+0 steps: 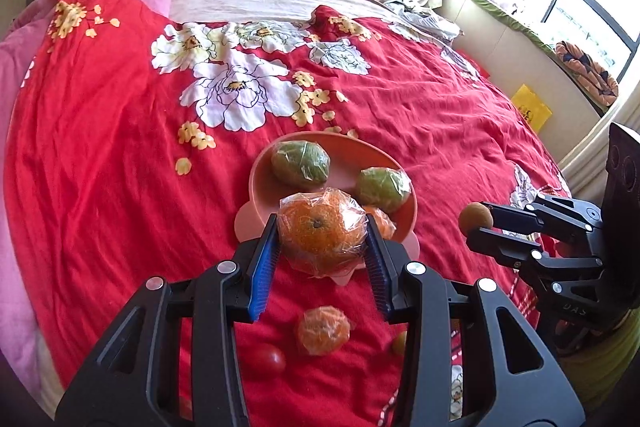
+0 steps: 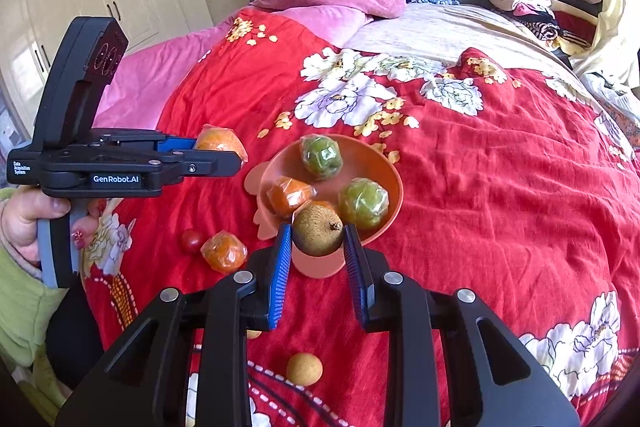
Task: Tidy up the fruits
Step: 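Carry both held fruits into the pink bowl and open both grippers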
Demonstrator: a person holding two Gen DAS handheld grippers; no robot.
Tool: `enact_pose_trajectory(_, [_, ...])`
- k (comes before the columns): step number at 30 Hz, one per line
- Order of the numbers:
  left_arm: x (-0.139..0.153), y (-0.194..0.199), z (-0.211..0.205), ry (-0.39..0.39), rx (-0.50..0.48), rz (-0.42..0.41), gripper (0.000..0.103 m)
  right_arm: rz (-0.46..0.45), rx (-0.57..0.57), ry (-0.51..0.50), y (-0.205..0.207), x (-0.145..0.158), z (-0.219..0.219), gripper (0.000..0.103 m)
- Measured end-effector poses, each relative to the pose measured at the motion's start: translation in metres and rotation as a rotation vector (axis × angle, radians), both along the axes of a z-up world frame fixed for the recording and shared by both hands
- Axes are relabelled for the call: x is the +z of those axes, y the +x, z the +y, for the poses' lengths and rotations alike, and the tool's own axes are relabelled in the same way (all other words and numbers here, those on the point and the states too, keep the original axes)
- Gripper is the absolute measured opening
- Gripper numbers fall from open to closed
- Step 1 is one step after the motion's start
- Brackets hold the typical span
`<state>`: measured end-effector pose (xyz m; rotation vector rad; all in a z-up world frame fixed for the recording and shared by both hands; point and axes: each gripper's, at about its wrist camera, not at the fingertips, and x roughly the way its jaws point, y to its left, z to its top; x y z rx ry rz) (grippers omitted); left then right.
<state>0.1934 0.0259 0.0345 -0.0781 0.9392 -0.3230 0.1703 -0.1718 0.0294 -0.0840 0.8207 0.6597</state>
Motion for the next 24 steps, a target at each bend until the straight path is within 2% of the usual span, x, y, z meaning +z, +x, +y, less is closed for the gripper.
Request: enact_pose_trajectory(24, [-0.036,0.044,-0.001,0.015,0.015,0.063,0.032,0.028,-0.026,-0.006,0.027,-0.017,0.002,0.025])
